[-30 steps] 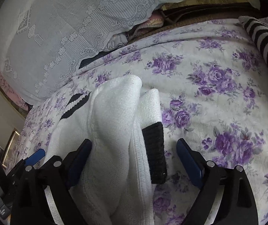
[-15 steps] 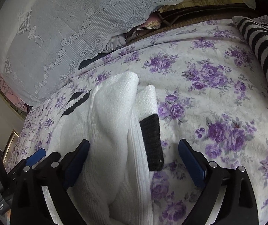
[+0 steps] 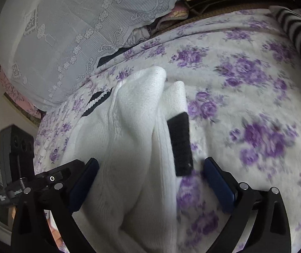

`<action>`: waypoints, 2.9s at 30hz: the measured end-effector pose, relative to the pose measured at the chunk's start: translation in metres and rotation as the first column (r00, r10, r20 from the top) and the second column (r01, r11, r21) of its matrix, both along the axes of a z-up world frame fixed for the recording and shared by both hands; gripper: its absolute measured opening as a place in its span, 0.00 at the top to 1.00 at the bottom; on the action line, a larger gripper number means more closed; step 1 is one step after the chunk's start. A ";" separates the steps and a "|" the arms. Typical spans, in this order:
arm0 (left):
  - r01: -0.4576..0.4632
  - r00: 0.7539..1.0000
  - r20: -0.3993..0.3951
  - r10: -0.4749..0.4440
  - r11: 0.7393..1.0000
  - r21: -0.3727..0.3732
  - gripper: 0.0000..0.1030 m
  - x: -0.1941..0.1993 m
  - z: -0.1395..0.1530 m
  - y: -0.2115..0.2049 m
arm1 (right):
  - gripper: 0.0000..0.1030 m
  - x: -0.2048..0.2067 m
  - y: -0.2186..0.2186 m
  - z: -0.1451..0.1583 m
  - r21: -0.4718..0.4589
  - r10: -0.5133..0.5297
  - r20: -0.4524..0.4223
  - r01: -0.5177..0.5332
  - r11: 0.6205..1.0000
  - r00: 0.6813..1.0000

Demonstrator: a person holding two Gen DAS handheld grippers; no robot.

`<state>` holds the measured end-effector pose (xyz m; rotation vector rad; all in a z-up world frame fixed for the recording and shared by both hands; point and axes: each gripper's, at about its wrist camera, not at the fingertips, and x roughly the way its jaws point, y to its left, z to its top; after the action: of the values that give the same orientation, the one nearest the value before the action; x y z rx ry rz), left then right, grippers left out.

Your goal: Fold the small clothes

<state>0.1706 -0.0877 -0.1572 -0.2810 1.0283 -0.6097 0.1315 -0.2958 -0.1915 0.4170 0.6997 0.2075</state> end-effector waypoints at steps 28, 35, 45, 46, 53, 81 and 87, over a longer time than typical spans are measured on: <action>-0.008 0.997 0.082 0.009 1.000 -0.013 0.39 -0.100 0.021 0.061 | 0.40 -0.073 0.064 0.003 0.091 0.185 0.027 -0.187 0.978 0.982; -0.072 0.997 -0.036 0.070 0.996 -0.050 0.13 -0.095 -0.002 0.079 | 0.13 -0.067 0.064 -0.010 0.023 0.121 -0.021 -0.121 0.992 0.992; -0.147 0.978 0.155 0.138 0.988 0.050 0.46 -0.143 0.051 0.118 | 0.51 -0.083 0.158 0.035 0.079 0.325 0.046 -0.328 0.941 0.945; -0.177 0.971 0.173 0.167 0.983 0.045 0.46 -0.150 0.060 0.138 | 0.51 -0.084 0.177 0.041 0.076 0.364 0.055 -0.367 0.927 0.930; -0.481 0.848 0.295 0.440 0.873 0.081 0.46 -0.235 0.115 0.317 | 0.51 -0.087 0.405 0.071 0.071 0.684 0.077 -0.688 0.722 0.725; -0.941 0.318 0.269 0.909 0.268 0.207 0.11 -0.388 0.030 0.562 | 0.14 -0.138 0.652 -0.023 -0.017 0.854 0.035 -0.854 0.521 0.520; -0.925 0.313 0.392 0.865 0.185 0.332 0.08 -0.407 0.059 0.504 | 0.13 -0.169 0.624 0.000 -0.182 0.868 0.027 -0.851 0.493 0.496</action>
<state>-0.2367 0.4161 -0.0979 -0.3224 0.6741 0.7881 -0.0373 0.3283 -0.1914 -0.1451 0.7556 1.1468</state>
